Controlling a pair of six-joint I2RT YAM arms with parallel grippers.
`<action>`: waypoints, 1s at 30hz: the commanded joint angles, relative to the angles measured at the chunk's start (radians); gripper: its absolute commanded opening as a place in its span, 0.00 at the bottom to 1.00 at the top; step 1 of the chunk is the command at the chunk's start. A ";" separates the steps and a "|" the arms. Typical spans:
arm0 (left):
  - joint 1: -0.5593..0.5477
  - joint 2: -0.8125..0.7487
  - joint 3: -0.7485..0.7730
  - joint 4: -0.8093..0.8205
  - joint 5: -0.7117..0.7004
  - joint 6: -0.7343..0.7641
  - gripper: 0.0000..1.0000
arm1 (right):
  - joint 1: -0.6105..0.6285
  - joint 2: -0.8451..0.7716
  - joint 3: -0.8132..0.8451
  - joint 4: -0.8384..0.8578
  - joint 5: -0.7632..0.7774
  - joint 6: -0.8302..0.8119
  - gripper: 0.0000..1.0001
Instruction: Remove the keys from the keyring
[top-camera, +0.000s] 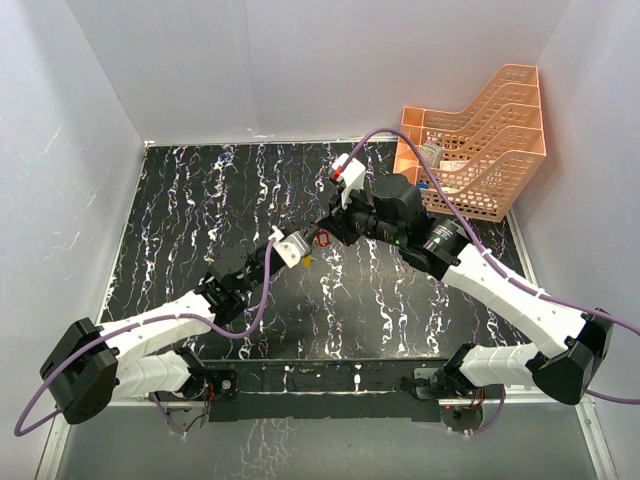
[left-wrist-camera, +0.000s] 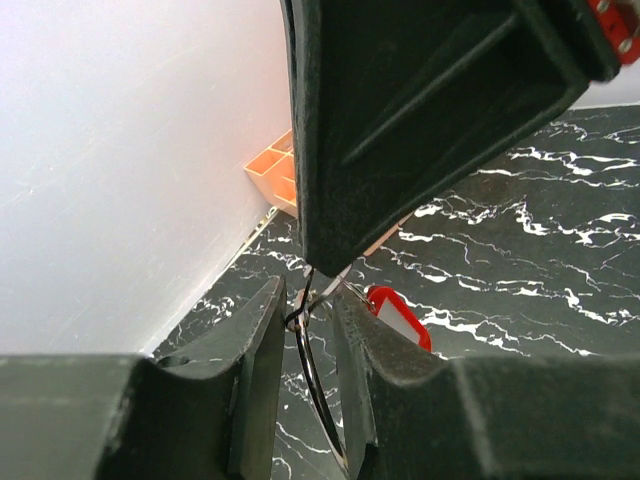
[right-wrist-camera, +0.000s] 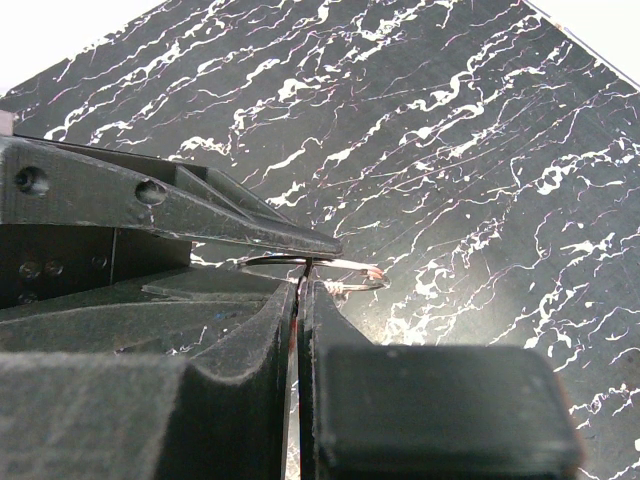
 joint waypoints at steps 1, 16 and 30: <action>-0.006 -0.035 -0.017 -0.006 -0.029 0.014 0.24 | 0.007 -0.051 0.032 0.100 0.012 0.016 0.00; -0.005 -0.035 -0.007 0.073 -0.005 0.010 0.25 | 0.007 -0.051 0.034 0.090 0.004 0.023 0.00; -0.006 0.023 0.025 0.128 0.046 -0.017 0.24 | 0.009 -0.049 0.032 0.098 -0.009 0.025 0.00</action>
